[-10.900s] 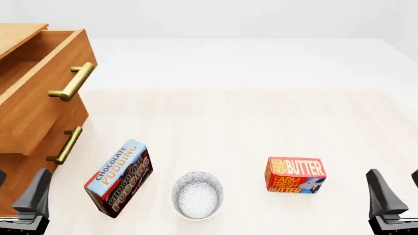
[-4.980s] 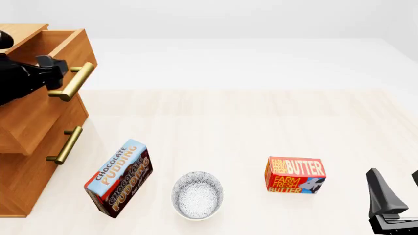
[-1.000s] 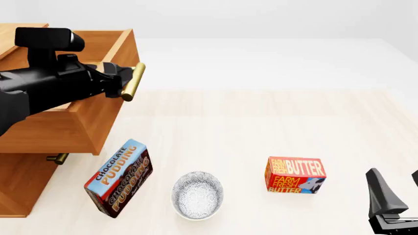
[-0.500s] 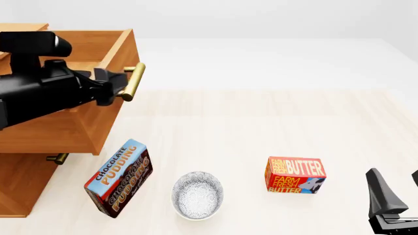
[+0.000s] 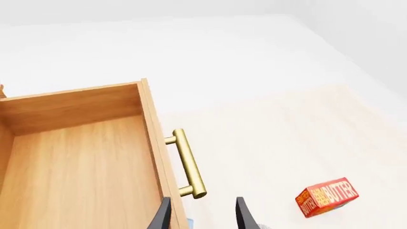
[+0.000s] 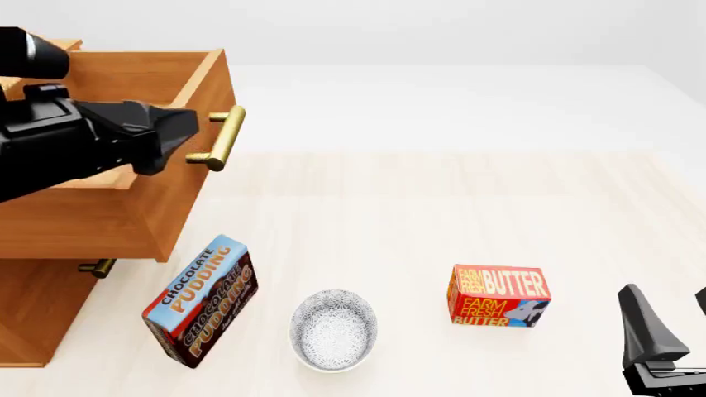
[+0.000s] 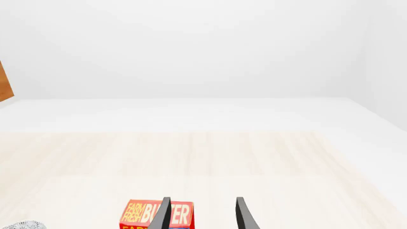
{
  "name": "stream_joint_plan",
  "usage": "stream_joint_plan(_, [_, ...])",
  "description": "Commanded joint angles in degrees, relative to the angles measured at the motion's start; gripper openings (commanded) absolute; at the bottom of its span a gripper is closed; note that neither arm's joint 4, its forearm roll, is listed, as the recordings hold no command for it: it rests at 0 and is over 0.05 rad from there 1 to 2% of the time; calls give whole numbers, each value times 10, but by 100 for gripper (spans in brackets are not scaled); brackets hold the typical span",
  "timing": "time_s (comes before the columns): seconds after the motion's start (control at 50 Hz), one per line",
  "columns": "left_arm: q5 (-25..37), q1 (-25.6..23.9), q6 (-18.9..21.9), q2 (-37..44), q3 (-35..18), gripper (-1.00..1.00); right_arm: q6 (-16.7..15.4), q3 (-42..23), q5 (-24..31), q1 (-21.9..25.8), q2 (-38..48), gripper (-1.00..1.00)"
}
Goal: Put the bowl in the top drawer of the cabinet.
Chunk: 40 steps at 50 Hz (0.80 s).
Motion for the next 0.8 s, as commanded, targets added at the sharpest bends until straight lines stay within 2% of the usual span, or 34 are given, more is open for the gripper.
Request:
stream_joint_plan(0.02, [17,-9,15,-29,-13,100,0,0,0,0,0,100])
stream_joint_plan(0.44, [56,-31,13,-86,-21,100,0,0,0,0,0,100])
stream_joint_plan(0.8, [79,-41,14,-133,1,100,0,0,0,0,0,100])
